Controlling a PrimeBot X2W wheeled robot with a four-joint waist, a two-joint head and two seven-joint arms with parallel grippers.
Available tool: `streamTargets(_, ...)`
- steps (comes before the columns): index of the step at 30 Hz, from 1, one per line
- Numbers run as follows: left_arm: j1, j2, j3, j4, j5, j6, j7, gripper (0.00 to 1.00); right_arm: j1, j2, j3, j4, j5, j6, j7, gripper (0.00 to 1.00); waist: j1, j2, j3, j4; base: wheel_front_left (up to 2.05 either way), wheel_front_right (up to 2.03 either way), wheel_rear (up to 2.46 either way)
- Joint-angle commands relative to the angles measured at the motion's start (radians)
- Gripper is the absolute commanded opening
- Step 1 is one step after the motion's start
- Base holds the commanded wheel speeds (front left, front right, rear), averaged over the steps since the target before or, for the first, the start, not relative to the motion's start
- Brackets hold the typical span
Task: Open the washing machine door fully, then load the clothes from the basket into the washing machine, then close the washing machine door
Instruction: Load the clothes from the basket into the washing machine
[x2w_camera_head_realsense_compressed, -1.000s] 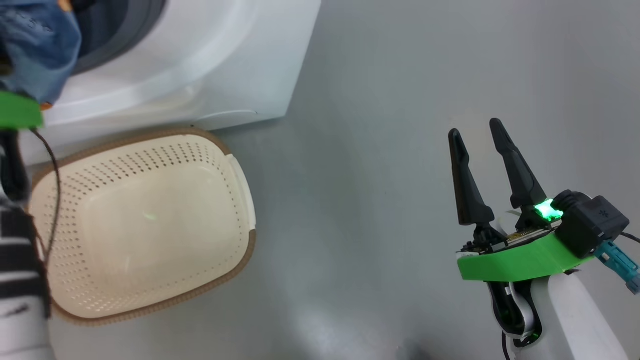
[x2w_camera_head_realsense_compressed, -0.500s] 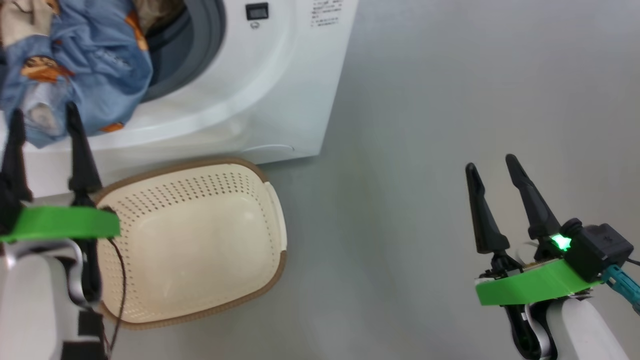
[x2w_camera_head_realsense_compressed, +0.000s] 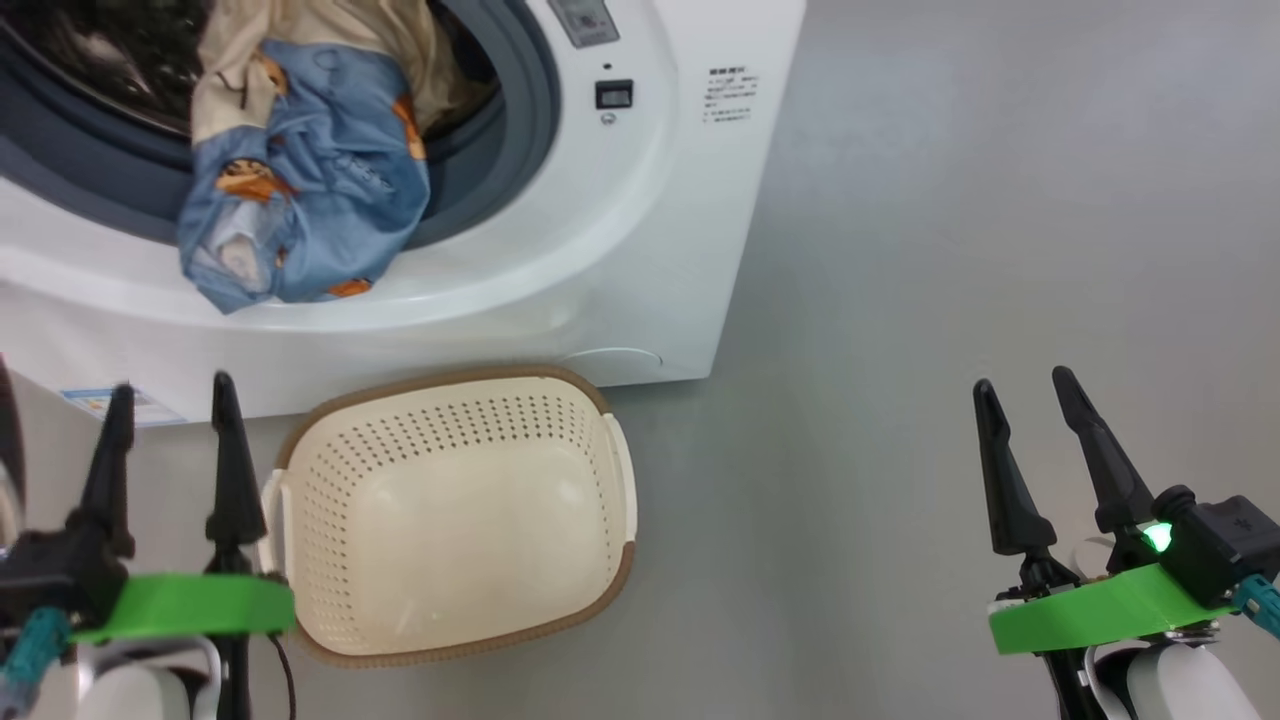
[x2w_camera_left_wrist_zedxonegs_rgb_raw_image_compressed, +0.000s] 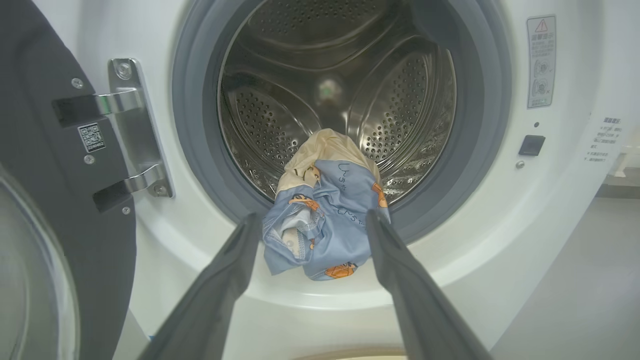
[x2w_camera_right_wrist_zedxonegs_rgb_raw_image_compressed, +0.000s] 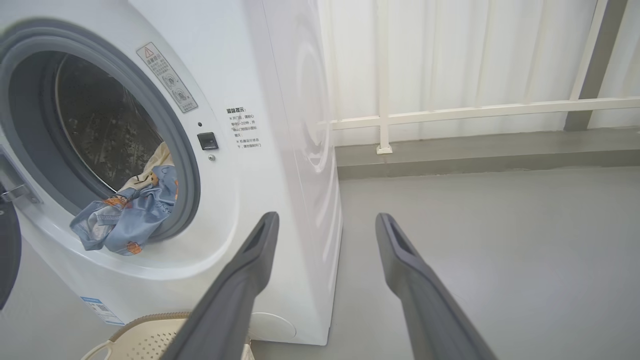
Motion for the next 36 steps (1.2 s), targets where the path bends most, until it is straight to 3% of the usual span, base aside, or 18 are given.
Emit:
streamTargets(1,0.033,0.018,0.031,-0.044,0.017,0.001,-0.005,1.0,0.017,-0.017,0.016,-0.023,0.002,0.004,-0.008,1.0,0.0001,-0.0001,-0.029,0.024,0.0,0.0,0.0)
streamTargets(18,0.226,-0.009,0.051,-0.149,0.009,0.001,-0.005,1.0,0.072,-0.028,0.0,-0.025,0.01,0.004,-0.008,1.0,0.0001,-0.0001,-0.087,0.033,0.0,0.0,0.0)
streamTargets(36,0.206,-0.005,0.046,-0.129,-0.006,0.001,-0.005,1.0,0.067,-0.015,-0.001,-0.041,0.006,0.004,-0.008,1.0,0.0001,-0.0001,-0.048,0.014,0.0,0.0,0.0)
